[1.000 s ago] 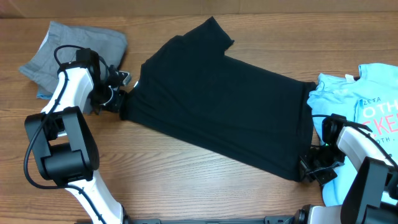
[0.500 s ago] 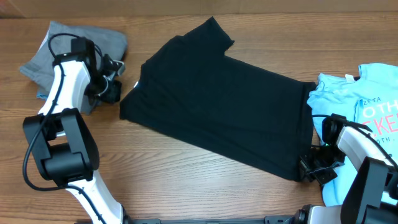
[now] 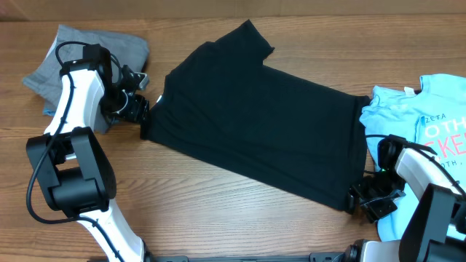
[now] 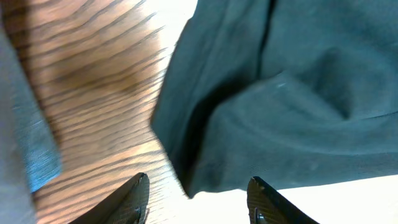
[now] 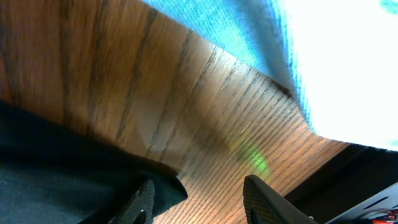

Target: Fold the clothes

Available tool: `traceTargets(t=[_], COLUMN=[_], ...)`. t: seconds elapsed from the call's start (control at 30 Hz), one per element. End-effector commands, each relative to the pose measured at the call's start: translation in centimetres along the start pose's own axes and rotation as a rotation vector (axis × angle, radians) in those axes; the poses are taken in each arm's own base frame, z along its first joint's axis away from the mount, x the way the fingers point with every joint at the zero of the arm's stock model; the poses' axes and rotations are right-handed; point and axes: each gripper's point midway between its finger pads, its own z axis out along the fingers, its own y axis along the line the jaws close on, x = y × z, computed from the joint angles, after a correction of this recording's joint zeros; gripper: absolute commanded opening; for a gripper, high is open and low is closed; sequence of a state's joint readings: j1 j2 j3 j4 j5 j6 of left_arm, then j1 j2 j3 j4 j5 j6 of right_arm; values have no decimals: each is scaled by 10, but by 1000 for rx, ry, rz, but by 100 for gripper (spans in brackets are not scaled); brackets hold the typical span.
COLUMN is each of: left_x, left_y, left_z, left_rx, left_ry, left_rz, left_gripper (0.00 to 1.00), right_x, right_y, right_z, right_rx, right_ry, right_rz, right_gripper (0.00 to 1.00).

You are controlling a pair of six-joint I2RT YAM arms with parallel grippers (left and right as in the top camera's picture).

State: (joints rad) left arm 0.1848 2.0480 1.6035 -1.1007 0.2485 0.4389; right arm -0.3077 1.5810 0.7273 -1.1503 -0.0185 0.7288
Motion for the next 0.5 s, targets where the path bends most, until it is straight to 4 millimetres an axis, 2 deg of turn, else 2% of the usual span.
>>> traceTargets(t=[0.0, 0.07, 0.27, 0.33, 0.4, 0.47], left_x=[-3, -1, 13, 18, 27, 40], left_y=[-12, -13, -14, -15, -9, 5], left_z=[5, 10, 26, 31, 36, 38], left_rx=[72, 78, 87, 90, 54, -37], left_ry=[-21, -16, 16, 24, 58, 114], left_rz=[-17, -19, -67, -78, -118, -194], left_gripper=[52, 50, 33, 24, 5, 4], right_x=[-11, -14, -23, -26, -29, -32], right_y=[8, 11, 21, 24, 27, 31], right_z=[-6, -12, -32, -37, -44, -52], right_rx=[-30, -39, -63, -74, -85, -97], right_ry=[-43, -52, -88, -100, -112, -125], right_rz=[5, -1, -36, -50, -54, -60], right_gripper=[51, 51, 52, 52, 52, 52])
